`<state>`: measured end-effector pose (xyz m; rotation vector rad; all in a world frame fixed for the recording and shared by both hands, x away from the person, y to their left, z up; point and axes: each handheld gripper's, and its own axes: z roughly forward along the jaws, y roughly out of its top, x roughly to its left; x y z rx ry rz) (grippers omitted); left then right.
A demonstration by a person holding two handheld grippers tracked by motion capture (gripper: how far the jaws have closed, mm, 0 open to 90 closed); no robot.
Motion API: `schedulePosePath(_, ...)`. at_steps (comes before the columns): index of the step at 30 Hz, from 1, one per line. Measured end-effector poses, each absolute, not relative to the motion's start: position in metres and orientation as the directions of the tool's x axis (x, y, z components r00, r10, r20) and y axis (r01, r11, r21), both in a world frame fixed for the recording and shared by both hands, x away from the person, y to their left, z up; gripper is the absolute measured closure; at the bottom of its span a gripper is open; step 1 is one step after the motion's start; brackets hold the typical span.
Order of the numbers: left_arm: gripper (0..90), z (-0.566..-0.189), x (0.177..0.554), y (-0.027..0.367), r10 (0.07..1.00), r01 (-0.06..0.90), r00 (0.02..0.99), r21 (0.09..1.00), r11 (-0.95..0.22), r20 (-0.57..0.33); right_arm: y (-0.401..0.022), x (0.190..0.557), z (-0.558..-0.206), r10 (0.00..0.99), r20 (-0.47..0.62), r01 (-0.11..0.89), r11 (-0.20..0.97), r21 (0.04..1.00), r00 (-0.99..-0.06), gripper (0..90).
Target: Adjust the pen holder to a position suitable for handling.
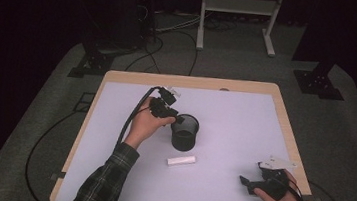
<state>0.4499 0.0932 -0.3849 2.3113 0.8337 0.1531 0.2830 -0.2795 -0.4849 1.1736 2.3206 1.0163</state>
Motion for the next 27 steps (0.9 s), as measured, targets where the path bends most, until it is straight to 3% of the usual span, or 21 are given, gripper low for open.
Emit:
schedulePosePath(10,29.2,-0.367,0.438,0.105,0.595,0.491,0.8,0.659,-0.57,-0.08,-0.279,0.283,-0.485,0.803,0.011,0.552,0.4,0.732,-0.596,10.2)
schedulePosePath(27,19.5,-0.364,0.404,0.143,0.633,0.482,0.773,0.692,-0.537,-0.048,-0.279,0.283,-0.485,0.803,0.013,0.553,0.4,0.731,-0.596,10.2)
